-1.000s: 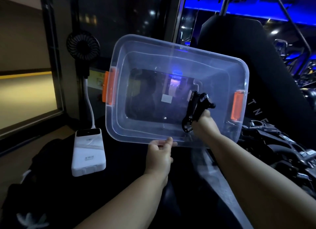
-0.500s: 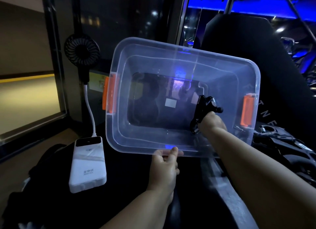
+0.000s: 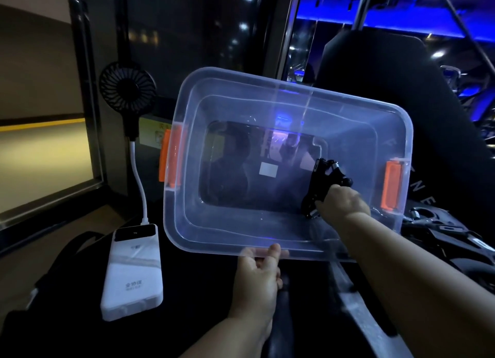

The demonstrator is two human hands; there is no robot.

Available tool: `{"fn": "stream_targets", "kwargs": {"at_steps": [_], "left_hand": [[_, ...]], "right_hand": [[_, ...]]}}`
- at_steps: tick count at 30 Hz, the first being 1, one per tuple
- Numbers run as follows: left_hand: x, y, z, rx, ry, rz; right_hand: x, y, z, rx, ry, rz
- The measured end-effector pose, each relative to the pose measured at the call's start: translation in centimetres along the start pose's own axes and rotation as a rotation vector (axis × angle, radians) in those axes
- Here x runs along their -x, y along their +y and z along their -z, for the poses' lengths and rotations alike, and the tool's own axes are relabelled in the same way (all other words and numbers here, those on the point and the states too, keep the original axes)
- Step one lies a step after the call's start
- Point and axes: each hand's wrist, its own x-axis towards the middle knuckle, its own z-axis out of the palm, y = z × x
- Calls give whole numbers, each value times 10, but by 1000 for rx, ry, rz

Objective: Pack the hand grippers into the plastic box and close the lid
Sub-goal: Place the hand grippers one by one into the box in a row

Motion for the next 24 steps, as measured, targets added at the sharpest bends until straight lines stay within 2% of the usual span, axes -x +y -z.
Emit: {"fn": "stream_targets", "kwargs": {"at_steps": [7,11,17,24], "left_hand": [[1,0,0,-22,11,0],[0,0,-1,-16,16,1],[-1,-1,0,13,2,2],[-1,-3,-1,3,-5,-25]], "right_hand": [[8,1,0,96,156,213],[9,-1,-3,397,326,370],[-8,6,-11,485,174,360],[-17,13,-12,459,159,412]]}}
